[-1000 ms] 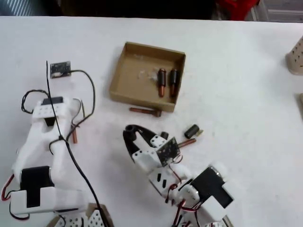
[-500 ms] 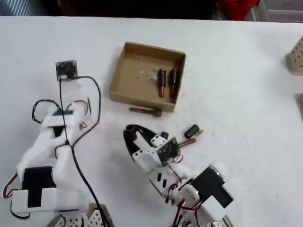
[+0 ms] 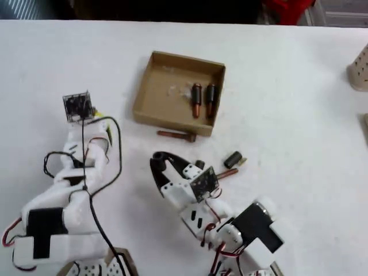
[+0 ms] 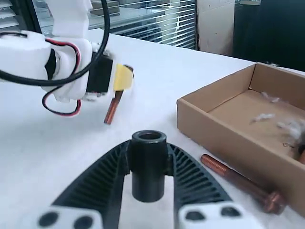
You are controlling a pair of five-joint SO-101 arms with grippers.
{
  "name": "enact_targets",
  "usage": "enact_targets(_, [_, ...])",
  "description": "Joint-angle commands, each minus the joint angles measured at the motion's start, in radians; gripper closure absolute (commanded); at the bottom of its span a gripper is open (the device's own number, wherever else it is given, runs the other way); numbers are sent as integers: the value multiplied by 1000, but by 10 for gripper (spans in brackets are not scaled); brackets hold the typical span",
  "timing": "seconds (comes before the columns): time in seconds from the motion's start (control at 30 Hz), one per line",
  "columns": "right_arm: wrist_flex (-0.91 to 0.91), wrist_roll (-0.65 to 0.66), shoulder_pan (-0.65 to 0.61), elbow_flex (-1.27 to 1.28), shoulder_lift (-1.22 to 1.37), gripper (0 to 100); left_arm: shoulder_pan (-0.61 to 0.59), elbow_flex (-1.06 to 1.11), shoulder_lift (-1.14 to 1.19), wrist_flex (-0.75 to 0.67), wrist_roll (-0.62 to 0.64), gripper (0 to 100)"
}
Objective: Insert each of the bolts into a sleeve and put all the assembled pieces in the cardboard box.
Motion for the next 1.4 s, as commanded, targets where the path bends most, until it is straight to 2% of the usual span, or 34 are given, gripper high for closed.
enact_targets(0.0, [15, -3, 12, -9, -2, 982, 41, 69, -182, -121, 9, 978])
enact_targets(0.37, [15, -3, 12, -9, -2, 982, 189, 353, -792, -114, 11, 978])
enact_targets(0.6, [15, -3, 12, -9, -2, 982, 289, 388, -1109, 193, 11, 978])
enact_targets(0.93, [15, -3, 12, -5, -2, 982, 444, 388, -1515, 537, 20, 978])
enact_targets(1.07, [12, -3, 12, -3, -2, 982, 487, 388, -1635, 623, 98, 978])
enact_targets(1.17, [12, -3, 12, -3, -2, 982, 507, 402, -1702, 683, 109, 978])
enact_targets(1.37, [7, -3, 12, -3, -2, 982, 513, 459, -1733, 710, 123, 978])
